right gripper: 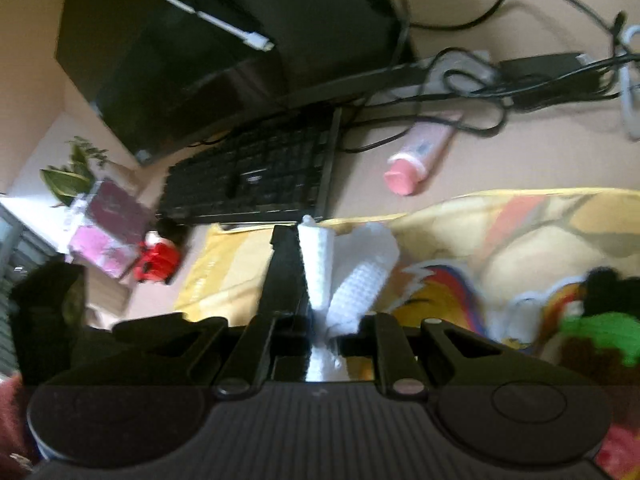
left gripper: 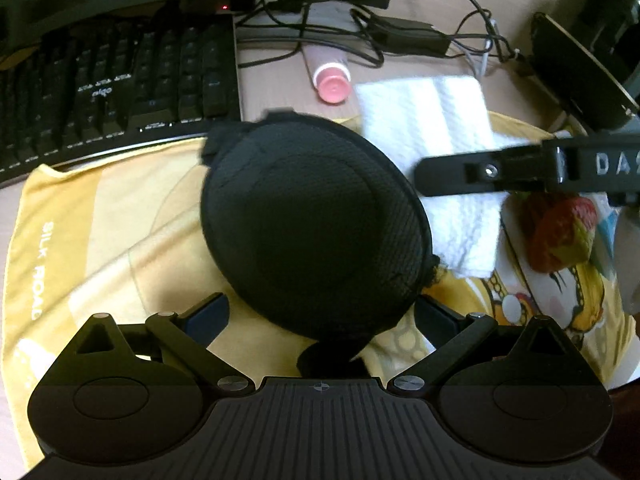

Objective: Clean container
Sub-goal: 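Turn the black pad in the left tool while the right tool's tissue wipes its face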

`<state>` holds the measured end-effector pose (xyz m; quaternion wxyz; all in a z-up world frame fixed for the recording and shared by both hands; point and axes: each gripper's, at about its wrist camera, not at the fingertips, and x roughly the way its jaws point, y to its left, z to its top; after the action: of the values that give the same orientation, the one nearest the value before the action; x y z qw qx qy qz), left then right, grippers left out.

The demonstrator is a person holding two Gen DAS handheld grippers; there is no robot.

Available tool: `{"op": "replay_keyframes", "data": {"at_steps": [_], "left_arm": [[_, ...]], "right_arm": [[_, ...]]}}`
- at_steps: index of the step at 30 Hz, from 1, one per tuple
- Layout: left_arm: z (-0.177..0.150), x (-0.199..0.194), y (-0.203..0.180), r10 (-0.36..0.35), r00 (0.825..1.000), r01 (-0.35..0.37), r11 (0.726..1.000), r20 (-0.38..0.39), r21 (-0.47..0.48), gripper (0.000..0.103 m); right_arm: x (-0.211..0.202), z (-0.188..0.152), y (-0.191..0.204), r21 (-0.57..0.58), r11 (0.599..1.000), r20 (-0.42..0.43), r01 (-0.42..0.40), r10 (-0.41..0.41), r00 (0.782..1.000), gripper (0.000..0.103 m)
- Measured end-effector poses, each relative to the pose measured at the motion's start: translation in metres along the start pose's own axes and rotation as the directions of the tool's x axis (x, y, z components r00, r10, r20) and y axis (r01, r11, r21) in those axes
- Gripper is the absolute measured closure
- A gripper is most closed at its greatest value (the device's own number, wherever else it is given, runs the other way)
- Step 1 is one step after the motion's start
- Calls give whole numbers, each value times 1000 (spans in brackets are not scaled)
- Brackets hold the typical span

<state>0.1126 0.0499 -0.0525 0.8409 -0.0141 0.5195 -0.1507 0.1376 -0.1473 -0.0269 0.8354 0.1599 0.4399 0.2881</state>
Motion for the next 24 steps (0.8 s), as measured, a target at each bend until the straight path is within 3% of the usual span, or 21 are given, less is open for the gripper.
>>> {"op": "replay_keyframes", "data": {"at_steps": [7,11,14,16,21,24], "left_arm": [[9,-2,22,-87,996,90,982,23,-164,2],[6,-5,27,-86,996,86,983,11,-160,2],[8,-4,33,-89,996,91,975,19,-205,1],[12,-3,35,-84,996,88,966,28,-243,1],[21,-1,34,-84,995,98,953,60,-287,1],[29,7,28,-96,994,110,950,60,-293,1]], "right_arm": [[-15,3,-23,84,993,32,85,-88,996,89],[-22,18,-8,58,998,80,-20,15,997,89],[-2,28,5,21,995,23,-97,97,995,89],[21,29,10,-15,998,-41,-65,64,997,89],[38,13,2,-122,984,-98,131,-144,985,89],[27,4,-19,-22,994,-126,110,-112,986,89]]}}
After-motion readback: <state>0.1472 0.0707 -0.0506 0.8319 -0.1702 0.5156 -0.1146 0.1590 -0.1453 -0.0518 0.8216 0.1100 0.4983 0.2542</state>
